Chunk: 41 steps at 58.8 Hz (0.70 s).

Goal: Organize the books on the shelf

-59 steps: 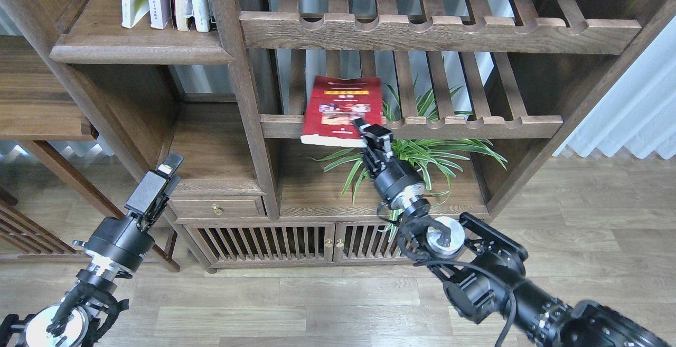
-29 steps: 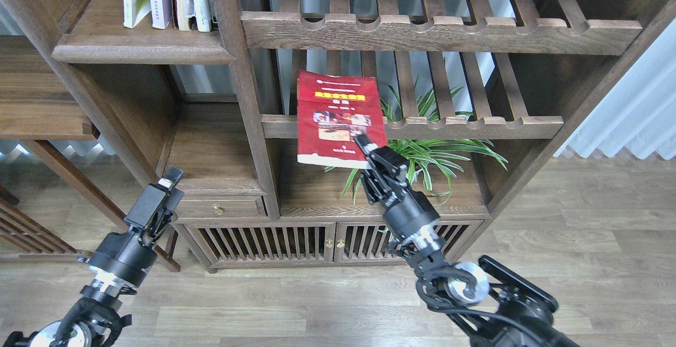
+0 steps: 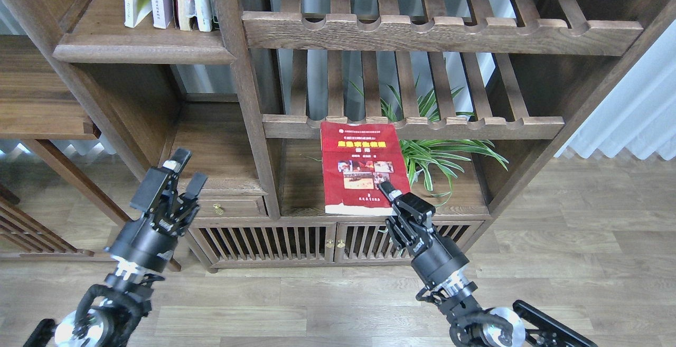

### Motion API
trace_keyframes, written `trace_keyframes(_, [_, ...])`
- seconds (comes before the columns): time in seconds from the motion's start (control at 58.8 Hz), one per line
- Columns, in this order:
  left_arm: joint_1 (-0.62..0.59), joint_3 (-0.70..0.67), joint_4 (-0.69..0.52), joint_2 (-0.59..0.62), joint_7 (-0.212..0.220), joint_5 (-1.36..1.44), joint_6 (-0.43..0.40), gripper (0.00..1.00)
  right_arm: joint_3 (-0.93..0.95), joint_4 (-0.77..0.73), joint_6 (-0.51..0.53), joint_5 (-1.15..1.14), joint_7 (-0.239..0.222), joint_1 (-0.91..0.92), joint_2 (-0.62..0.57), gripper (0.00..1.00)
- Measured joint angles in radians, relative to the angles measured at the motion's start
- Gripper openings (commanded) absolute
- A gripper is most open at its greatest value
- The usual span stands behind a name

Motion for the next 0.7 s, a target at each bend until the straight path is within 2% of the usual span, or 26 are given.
trace_keyframes(0.17, [-0.029, 0.077, -0.001, 0.079, 0.001, -0.114, 0.000, 0.97, -0.017, 0.040, 0.000, -0.001, -0.016, -0.009, -0.021, 0.05])
trace_keyframes(0.391, [-0.058, 0.168, 0.002, 0.258, 0.005, -0.227, 0.000, 0.96, -0.020, 0.052, 0.000, -0.001, -0.060, 0.001, -0.014, 0.05])
trace_keyframes(0.561, [-0.091, 0.218, 0.002, 0.321, 0.011, -0.310, 0.000, 0.96, -0.041, 0.070, 0.000, -0.002, -0.087, 0.004, -0.011, 0.05])
trace_keyframes(0.698, [-0.113, 0.309, 0.001, 0.363, 0.027, -0.332, 0.000, 0.95, -0.081, 0.075, 0.000, -0.011, -0.101, 0.005, -0.010, 0.05])
